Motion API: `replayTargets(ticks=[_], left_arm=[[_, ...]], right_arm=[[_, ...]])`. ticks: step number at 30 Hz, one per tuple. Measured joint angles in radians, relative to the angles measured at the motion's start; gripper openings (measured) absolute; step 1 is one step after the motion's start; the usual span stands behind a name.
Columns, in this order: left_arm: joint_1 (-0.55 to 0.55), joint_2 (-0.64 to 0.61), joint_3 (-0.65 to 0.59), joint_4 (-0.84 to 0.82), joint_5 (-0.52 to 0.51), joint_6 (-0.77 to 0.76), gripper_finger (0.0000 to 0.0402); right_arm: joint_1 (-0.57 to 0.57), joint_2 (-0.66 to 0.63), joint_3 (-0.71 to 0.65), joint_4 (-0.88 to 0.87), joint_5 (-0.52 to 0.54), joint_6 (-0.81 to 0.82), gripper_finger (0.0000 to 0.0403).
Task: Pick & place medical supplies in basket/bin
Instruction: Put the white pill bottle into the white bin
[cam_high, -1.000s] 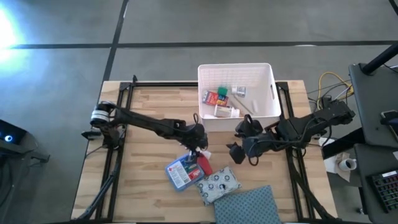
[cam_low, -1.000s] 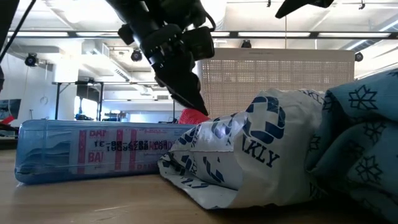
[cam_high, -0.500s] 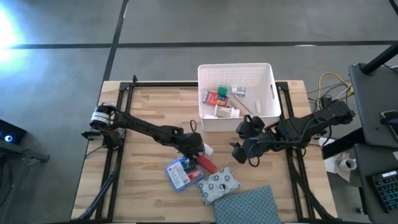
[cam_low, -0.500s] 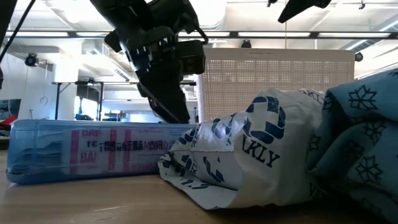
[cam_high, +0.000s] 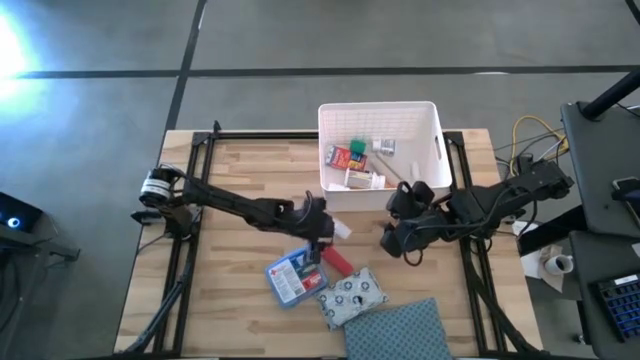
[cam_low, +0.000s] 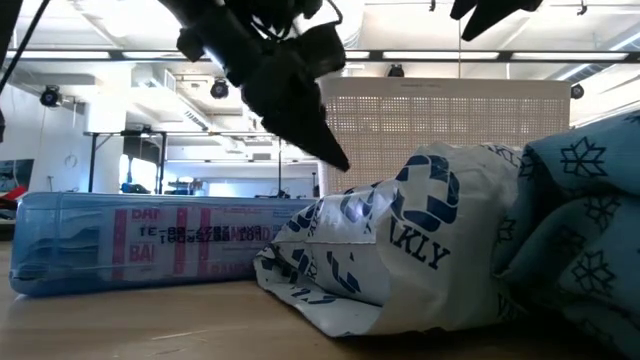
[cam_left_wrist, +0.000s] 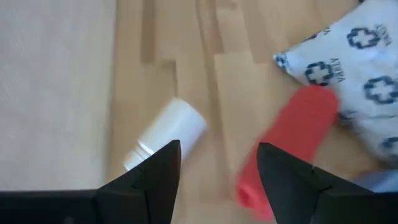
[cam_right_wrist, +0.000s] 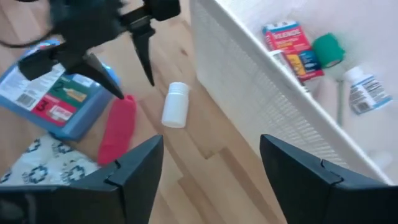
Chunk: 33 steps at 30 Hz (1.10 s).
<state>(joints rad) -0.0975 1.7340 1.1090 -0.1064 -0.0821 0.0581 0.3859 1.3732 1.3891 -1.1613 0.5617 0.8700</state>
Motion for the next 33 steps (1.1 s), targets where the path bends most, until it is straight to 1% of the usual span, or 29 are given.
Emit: replayTargets(ticks=[4, 6, 8, 13, 18, 23, 27, 30, 33], left_arm=[[0.007, 0.016, 0.003, 0.094, -0.014, 0.228, 0.0192], [0.015, 0.041, 0.007, 0.128, -0.014, 0.300, 0.0192], [0.023, 0.067, 0.019, 0.127, -0.017, 0.333, 0.0192], [0.034, 0.161, 0.077, 0.125, -0.035, 0.359, 0.0192], [0.033, 0.273, 0.198, 0.108, -0.123, 0.402, 0.0192], [0.033, 0.362, 0.345, -0.050, -0.323, 0.395, 0.0192], [0.037, 0.403, 0.419, -0.142, -0.336, 0.396, 0.0192], [0.040, 0.428, 0.433, -0.157, -0.346, 0.397, 0.0192], [0.040, 0.433, 0.426, -0.175, -0.311, 0.395, 0.0192]], right_arm=[[-0.001, -0.005, -0.004, -0.029, 0.037, 0.001, 0.0250], [-0.001, -0.005, -0.005, -0.039, 0.047, 0.002, 0.0249], [-0.003, -0.005, -0.008, -0.045, 0.047, 0.003, 0.0249], [-0.003, -0.005, -0.011, -0.047, 0.046, 0.013, 0.0247], [-0.003, -0.005, -0.011, -0.066, 0.044, 0.039, 0.0246], [0.000, -0.005, -0.011, -0.095, 0.043, 0.091, 0.0244], [0.003, -0.005, -0.011, -0.099, 0.043, 0.114, 0.0245], [0.002, -0.005, -0.011, -0.100, 0.043, 0.118, 0.0242], [0.002, -0.005, -0.011, -0.099, 0.044, 0.118, 0.0242]])
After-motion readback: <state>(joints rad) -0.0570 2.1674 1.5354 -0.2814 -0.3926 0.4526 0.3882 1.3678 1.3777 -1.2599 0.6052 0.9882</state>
